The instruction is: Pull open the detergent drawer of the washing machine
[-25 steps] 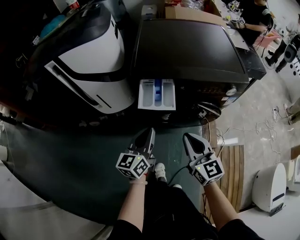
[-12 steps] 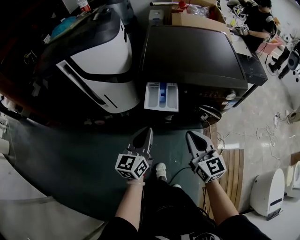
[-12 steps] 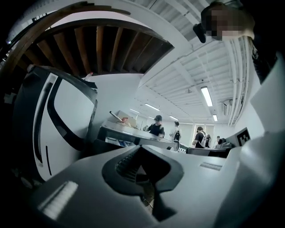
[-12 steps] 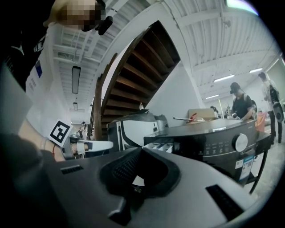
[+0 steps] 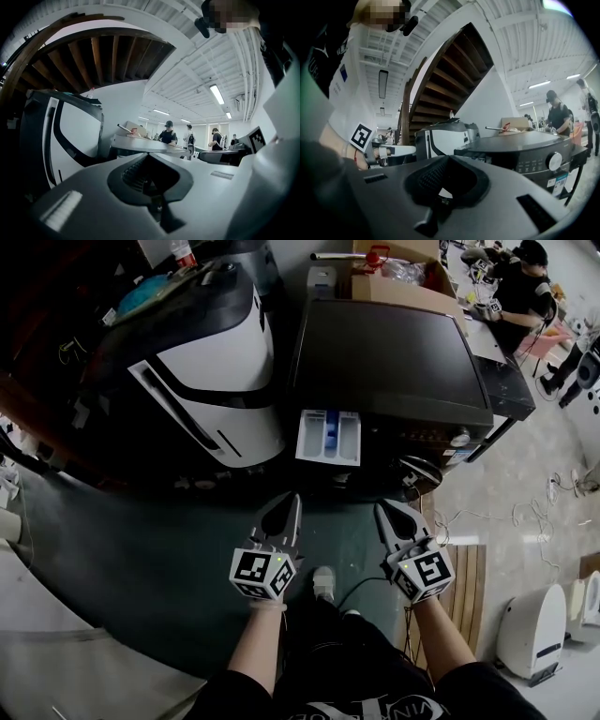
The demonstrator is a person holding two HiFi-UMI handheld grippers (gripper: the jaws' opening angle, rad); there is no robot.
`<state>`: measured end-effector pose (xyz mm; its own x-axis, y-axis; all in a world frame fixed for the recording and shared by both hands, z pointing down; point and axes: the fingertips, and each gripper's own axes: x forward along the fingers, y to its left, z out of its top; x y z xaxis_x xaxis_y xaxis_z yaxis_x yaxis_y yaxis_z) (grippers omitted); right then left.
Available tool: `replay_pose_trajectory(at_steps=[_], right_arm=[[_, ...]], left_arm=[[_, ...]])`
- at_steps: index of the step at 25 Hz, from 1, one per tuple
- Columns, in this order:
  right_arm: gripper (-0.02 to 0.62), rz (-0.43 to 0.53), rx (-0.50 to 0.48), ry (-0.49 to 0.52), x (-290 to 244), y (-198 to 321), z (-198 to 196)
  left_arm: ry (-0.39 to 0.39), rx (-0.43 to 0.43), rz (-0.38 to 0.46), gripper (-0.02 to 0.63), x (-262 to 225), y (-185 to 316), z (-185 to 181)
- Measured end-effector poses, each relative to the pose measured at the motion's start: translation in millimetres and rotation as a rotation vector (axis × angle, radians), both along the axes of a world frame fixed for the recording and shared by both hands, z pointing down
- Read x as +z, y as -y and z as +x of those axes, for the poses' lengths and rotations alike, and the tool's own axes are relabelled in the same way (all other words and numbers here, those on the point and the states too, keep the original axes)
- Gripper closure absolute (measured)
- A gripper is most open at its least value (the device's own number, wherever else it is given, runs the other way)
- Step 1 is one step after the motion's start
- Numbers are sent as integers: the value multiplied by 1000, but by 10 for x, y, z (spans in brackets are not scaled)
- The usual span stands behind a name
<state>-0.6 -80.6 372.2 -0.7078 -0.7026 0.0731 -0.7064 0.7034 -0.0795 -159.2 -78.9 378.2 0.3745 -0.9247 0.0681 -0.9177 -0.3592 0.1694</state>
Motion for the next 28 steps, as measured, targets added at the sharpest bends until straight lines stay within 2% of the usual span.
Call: replay_pose_trajectory(at_steps=[12,28], right_arm=[[583,24,-5,1,-274,-90,4],[583,62,11,11,-529,-163,75]], left_arm=[[44,-40,19,597,-262,-195,-135],[65,-76,47,597,-493,-344,-200]])
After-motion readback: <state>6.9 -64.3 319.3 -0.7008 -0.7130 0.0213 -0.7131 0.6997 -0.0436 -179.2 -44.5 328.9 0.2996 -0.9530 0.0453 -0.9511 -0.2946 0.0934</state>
